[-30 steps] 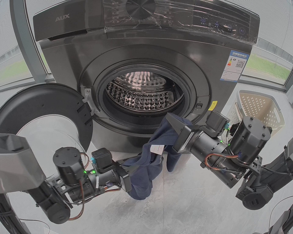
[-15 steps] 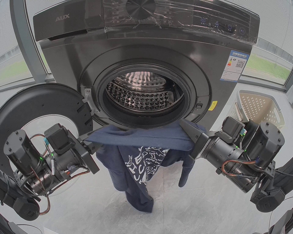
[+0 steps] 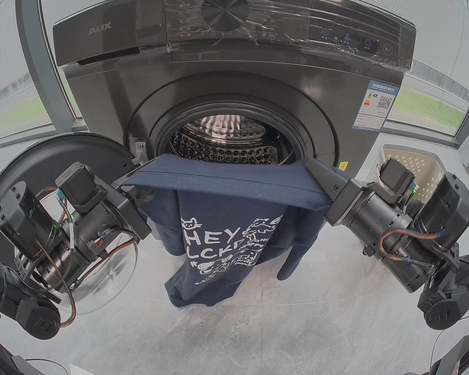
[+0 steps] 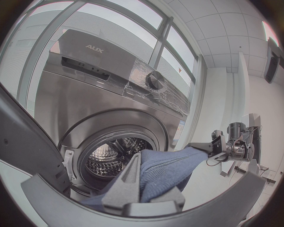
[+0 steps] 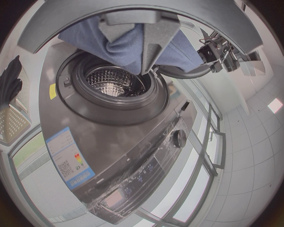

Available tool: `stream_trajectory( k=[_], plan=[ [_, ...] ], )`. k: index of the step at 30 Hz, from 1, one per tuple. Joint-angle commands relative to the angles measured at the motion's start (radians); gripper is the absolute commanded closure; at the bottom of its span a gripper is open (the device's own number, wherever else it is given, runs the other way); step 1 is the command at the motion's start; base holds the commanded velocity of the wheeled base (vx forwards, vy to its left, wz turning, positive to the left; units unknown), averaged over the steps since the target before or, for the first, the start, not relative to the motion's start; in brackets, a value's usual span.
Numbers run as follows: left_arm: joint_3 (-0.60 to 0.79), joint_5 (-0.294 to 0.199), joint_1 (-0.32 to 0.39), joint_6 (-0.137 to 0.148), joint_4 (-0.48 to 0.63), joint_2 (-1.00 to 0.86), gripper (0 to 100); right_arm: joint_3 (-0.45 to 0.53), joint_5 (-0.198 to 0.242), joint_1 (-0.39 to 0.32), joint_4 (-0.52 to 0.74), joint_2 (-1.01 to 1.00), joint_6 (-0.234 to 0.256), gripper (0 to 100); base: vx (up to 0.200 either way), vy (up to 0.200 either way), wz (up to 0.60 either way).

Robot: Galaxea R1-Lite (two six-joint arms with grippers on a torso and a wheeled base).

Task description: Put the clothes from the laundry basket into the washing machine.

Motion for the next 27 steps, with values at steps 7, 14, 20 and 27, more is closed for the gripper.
stream_trajectory(
  k=[7, 14, 20, 27],
  plan=[
    [-0.045, 0.028, 0.0, -0.017, -0.002, 0.002, 100, -0.071, -0.007, -0.008, 0.017, -0.02, 0.001, 100, 0.0, 0.0, 0.0],
    [-0.045, 0.036, 0.002, -0.025, -0.002, 0.004, 100, -0.071, -0.013, -0.008, 0.023, -0.02, 0.001, 100, 0.0, 0.0, 0.0],
    [-0.062, 0.05, 0.002, -0.025, 0.001, -0.009, 100, -0.069, -0.017, -0.01, 0.012, -0.034, 0.001, 100, 0.0, 0.0, 0.0],
    [0.0, 0.048, -0.017, -0.02, 0.004, -0.009, 100, -0.009, -0.014, -0.002, 0.015, -0.029, 0.004, 100, 0.0, 0.0, 0.0]
  ],
)
